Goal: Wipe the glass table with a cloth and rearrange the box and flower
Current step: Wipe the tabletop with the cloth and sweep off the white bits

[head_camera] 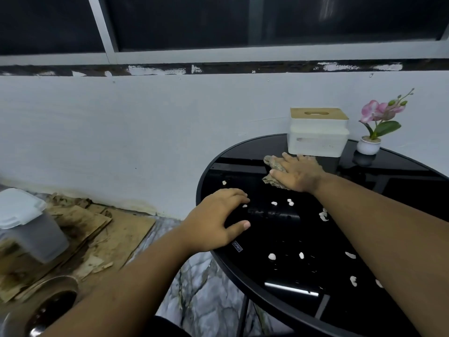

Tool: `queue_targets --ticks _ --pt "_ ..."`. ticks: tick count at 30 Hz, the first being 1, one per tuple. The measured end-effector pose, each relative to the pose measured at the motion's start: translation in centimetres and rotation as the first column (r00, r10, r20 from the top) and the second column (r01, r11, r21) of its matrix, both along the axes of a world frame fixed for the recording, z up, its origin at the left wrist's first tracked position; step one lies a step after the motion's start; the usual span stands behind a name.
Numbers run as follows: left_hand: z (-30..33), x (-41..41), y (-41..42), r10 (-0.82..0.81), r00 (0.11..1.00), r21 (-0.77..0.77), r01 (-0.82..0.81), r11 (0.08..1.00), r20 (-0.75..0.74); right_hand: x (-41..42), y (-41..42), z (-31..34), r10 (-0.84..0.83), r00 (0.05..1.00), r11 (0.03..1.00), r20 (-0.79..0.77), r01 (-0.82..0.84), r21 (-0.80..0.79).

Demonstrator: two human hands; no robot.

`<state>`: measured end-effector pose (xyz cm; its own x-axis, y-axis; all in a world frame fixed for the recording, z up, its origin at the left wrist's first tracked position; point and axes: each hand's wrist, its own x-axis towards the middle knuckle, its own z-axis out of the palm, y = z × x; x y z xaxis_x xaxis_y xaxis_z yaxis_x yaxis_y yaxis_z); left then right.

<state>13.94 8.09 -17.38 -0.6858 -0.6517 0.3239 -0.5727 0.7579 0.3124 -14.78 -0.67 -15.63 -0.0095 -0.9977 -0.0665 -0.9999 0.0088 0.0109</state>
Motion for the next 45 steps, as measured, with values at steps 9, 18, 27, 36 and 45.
queue_targets --ticks 9,18,27,36,45 --pt "-0.3 0.2 -0.4 -0.030 0.999 -0.053 0.029 0.998 -0.017 9.6 -4.3 0.4 -0.013 0.999 0.999 0.041 0.014 -0.036" --pt "0.2 0.3 -0.4 -0.064 0.993 0.052 0.070 0.996 -0.101 10.0 -3.7 1.6 0.042 0.936 0.999 0.348 -0.034 -0.028" --pt "3.8 -3.9 -8.0 0.115 0.988 0.032 -0.113 0.993 -0.103 -0.9 1.6 1.9 0.094 0.940 0.986 0.328 -0.041 -0.164" --pt "2.3 -11.4 -16.4 0.324 0.765 -0.038 -0.366 0.930 0.557 -3.2 1.9 -0.4 0.067 0.967 0.995 0.245 -0.047 -0.087" --pt "3.4 -7.6 -19.8 0.007 0.817 -0.017 0.004 1.000 0.577 -3.1 1.8 -0.4 0.058 0.957 0.992 0.283 -0.023 -0.125"
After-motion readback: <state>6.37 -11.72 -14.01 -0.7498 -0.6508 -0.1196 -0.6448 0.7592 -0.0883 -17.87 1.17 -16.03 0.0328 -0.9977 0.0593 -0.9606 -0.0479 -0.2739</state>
